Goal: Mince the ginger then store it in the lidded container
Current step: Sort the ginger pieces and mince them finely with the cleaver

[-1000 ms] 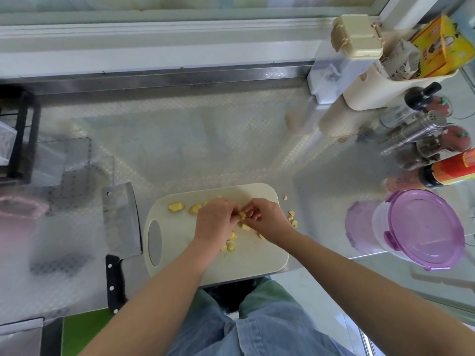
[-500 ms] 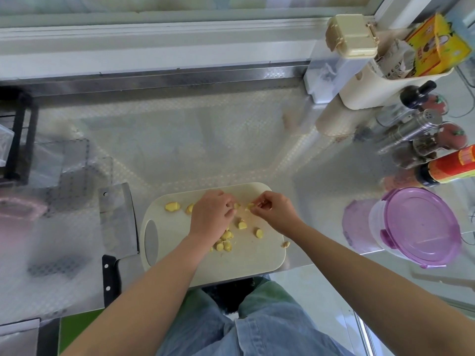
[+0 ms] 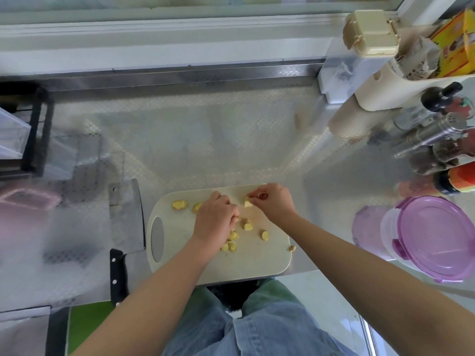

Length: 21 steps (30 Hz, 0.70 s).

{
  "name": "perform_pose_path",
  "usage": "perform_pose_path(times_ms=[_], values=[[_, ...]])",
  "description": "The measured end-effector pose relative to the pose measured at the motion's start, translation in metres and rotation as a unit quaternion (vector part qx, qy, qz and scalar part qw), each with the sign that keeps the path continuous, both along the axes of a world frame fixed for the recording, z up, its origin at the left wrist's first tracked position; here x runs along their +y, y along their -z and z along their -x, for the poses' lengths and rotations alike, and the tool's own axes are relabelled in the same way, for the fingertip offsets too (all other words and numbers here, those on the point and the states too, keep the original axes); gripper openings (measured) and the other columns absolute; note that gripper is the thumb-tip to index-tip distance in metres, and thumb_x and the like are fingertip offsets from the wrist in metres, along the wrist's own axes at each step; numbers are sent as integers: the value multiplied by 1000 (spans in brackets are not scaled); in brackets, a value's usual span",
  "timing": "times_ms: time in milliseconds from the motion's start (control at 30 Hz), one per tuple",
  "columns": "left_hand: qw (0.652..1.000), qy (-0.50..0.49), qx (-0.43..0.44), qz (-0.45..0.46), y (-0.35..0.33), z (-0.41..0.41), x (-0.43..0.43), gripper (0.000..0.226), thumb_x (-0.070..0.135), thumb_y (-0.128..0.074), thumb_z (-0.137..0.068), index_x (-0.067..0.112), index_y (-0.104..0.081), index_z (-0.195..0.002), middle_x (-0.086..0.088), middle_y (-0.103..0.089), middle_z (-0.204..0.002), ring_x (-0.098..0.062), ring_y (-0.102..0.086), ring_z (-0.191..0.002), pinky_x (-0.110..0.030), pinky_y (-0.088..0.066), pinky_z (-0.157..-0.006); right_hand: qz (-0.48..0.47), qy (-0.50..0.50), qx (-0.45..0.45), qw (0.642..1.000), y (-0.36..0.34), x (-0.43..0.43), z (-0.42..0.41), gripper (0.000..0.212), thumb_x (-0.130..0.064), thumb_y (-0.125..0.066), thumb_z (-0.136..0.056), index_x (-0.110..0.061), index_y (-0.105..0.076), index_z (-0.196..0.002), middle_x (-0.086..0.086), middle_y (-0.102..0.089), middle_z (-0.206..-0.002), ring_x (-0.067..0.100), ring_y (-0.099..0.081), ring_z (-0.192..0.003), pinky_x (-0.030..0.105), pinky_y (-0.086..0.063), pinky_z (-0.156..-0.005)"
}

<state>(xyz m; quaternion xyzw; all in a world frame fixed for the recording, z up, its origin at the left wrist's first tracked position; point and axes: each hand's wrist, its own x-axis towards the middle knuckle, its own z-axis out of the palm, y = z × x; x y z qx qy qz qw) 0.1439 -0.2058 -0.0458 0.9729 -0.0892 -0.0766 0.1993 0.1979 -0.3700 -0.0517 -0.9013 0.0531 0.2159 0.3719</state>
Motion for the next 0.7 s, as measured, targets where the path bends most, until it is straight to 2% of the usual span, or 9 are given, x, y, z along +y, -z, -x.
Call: perform_pose_path(times_ms=[100,200,333,400,567,700], values=[[1000,-3,-4,3,1,0,4,6,22,-74,-81,20,-74,-87,3,-63,-81,-19,-54,-90,-27,-42,-65,34,-6,-56,998,0,5,2,21,-12,-68,-81,-21,-66,-100,-4,-65,-86,13,-61,-77,29,-52,-69],[999,-19,-28,24,2,3,9,10,18,-76,-77,20,-73,-86,4,-64,-76,-18,-56,-82,-28,-46,-58,9,-63,-107,992,-5,2,8,10,-14,-64,-85,-18,-63,-94,-6,-61,-76,7,-54,-67,21,-44,-60],[997,-42,-43,47,1,11,16,11,15,-76,-78,18,-71,-87,5,-65,-78,-19,-58,-81,-30,-48,-57,-21,-231,-71,970,-10,-5,26,6,-17,-64,-86,-16,-70,-88,-11,-59,-72,3,-52,-62,18,-43,-64],[997,-50,-42,49,0,16,20,8,18,-75,-79,18,-70,-85,4,-64,-75,-20,-58,-78,-31,-48,-55,-5,-265,-54,963,-14,-2,37,7,-22,-65,-86,-17,-69,-89,-11,-60,-73,6,-54,-65,21,-44,-66],[997,-45,10,57,-1,38,30,8,27,-68,-83,21,-66,-88,7,-60,-80,-17,-57,-70,-29,-45,-55,133,-257,-31,957,-18,21,62,29,-46,-61,-87,-20,-60,-101,-3,-62,-97,18,-57,-90,30,-43,-75],[994,-62,54,69,-2,54,34,16,30,-67,-85,22,-65,-99,6,-61,-88,-16,-58,-71,-30,-46,-62,161,-225,-39,960,-14,36,74,25,-37,-59,-91,-15,-56,-101,3,-57,-103,26,-57,-94,34,-44,-75]])
